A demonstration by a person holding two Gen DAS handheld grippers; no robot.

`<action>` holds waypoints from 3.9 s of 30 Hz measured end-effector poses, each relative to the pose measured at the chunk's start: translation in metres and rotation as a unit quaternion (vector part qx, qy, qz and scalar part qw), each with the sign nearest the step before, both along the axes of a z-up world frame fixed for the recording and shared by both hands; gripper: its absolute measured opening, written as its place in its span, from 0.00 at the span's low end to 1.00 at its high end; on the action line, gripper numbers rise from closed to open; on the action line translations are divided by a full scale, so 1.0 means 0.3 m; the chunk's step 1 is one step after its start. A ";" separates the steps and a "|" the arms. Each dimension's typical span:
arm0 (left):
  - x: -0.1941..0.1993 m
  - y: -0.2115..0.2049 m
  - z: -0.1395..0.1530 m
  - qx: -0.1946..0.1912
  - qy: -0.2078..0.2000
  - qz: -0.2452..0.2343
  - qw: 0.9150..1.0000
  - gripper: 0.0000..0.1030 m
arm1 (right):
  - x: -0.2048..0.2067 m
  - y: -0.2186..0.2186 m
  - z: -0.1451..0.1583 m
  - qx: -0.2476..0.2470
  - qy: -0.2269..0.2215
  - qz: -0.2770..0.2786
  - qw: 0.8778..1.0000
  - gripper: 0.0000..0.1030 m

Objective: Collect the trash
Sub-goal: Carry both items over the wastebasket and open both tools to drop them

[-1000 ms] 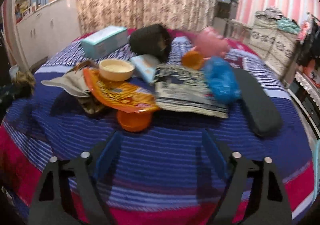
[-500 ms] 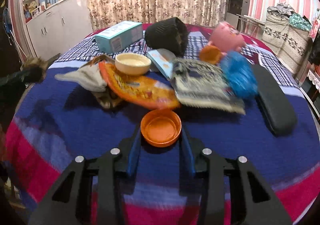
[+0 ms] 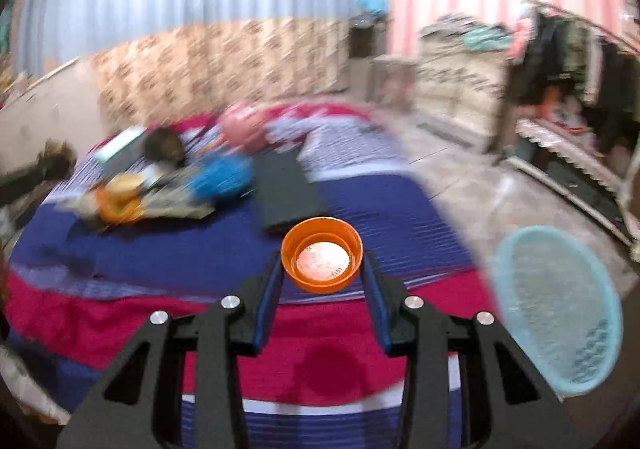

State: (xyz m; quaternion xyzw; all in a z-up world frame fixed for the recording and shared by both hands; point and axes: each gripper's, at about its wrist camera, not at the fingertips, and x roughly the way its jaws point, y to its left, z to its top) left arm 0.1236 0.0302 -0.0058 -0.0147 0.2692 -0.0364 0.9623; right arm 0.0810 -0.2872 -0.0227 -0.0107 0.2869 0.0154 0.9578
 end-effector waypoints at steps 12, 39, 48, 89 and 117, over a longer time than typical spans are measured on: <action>0.035 -0.504 0.077 -0.006 -0.038 -0.116 0.993 0.41 | -0.086 -0.492 0.080 0.019 -0.053 -0.154 0.986 0.39; 0.100 -1.337 0.008 -0.003 -0.023 -0.296 0.955 0.41 | -0.135 -0.928 -0.048 0.062 -0.046 -0.277 0.958 0.39; 0.116 -1.538 -0.064 0.020 -0.008 -0.333 0.943 0.41 | -0.145 -1.024 -0.077 0.077 -0.042 -0.307 0.948 0.39; 0.214 -1.339 -0.118 0.036 -0.002 -0.239 0.970 0.91 | -0.039 -0.915 -0.123 0.062 -0.019 -0.294 0.954 0.47; 0.143 -0.966 0.005 0.021 -0.026 -0.162 0.986 0.95 | -0.026 -0.707 0.010 0.045 -0.063 -0.247 0.966 0.94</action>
